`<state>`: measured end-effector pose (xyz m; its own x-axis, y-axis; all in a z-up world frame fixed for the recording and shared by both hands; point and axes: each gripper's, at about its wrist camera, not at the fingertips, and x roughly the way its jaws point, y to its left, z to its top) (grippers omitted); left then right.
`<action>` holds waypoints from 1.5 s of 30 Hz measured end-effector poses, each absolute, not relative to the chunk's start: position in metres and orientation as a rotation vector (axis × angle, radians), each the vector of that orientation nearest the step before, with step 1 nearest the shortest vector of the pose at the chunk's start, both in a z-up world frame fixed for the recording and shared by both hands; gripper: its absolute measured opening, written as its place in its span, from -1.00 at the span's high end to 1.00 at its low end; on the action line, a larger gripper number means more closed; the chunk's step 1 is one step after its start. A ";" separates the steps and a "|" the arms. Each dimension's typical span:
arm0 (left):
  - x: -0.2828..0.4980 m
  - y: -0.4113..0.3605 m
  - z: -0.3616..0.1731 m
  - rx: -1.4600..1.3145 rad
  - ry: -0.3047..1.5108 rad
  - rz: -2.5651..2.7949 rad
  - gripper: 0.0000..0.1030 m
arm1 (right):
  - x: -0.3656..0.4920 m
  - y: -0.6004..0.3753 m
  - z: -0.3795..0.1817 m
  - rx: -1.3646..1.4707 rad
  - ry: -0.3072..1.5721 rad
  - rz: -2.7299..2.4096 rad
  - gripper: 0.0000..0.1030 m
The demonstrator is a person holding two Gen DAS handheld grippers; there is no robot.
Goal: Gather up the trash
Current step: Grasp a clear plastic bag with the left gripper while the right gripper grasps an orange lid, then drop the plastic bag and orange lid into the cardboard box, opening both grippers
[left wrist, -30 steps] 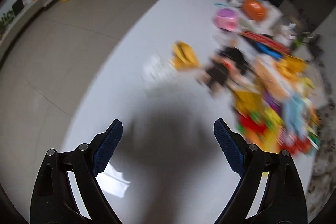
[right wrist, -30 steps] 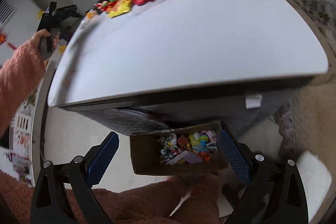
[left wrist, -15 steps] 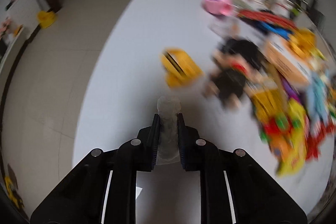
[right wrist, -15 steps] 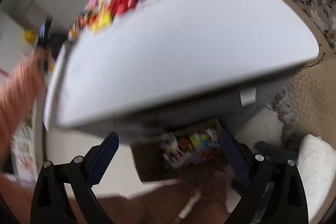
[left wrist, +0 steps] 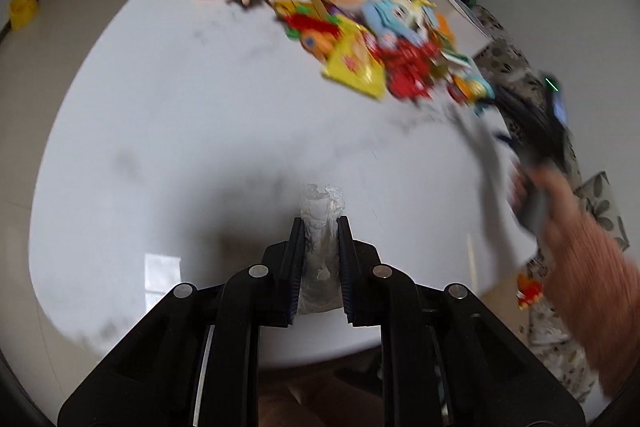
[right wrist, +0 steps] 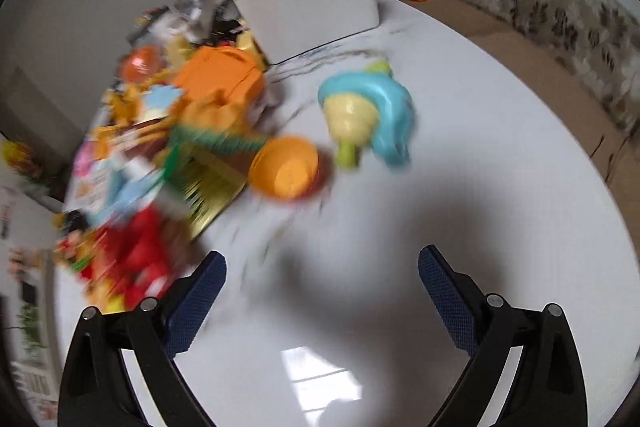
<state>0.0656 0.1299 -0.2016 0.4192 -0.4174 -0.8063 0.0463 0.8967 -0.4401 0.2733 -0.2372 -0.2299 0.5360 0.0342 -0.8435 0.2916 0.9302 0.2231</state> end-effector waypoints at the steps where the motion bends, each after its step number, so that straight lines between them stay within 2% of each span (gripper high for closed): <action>1: 0.057 0.127 -0.200 -0.392 1.117 -0.305 0.69 | 0.291 -0.235 -0.235 0.346 1.014 -0.166 -0.85; 5: 0.029 0.134 -0.198 -0.424 1.126 -0.288 0.69 | 0.325 -0.232 -0.245 0.331 1.043 -0.195 -0.73; 7: 0.025 0.136 -0.200 -0.418 1.131 -0.261 0.69 | 0.337 -0.230 -0.246 0.314 1.058 -0.203 -0.49; 9: 0.025 0.138 -0.203 -0.441 1.141 -0.258 0.69 | 0.345 -0.225 -0.245 0.260 1.060 -0.200 -0.07; 11: 0.024 0.138 -0.205 -0.448 1.143 -0.253 0.69 | 0.345 -0.224 -0.244 0.262 1.075 -0.170 0.06; 18: 0.028 0.120 -0.199 -0.410 1.140 -0.298 0.69 | 0.295 -0.235 -0.231 0.325 1.097 -0.025 0.06; 26: -0.003 0.085 -0.186 -0.298 1.152 -0.428 0.69 | 0.148 -0.210 -0.175 0.179 1.067 0.307 0.06; 32: -0.045 0.058 -0.212 -0.300 1.236 -0.530 0.69 | 0.051 -0.186 -0.178 0.068 1.094 0.470 0.06; 36: -0.070 0.043 -0.251 -0.293 1.318 -0.546 0.69 | -0.006 -0.174 -0.208 0.023 1.146 0.506 0.06; 39: -0.084 0.035 -0.301 -0.292 1.392 -0.520 0.68 | -0.036 -0.166 -0.254 0.006 1.210 0.510 0.06; 45: -0.085 0.017 -0.422 -0.263 1.501 -0.430 0.68 | -0.048 -0.153 -0.385 -0.026 1.334 0.456 0.06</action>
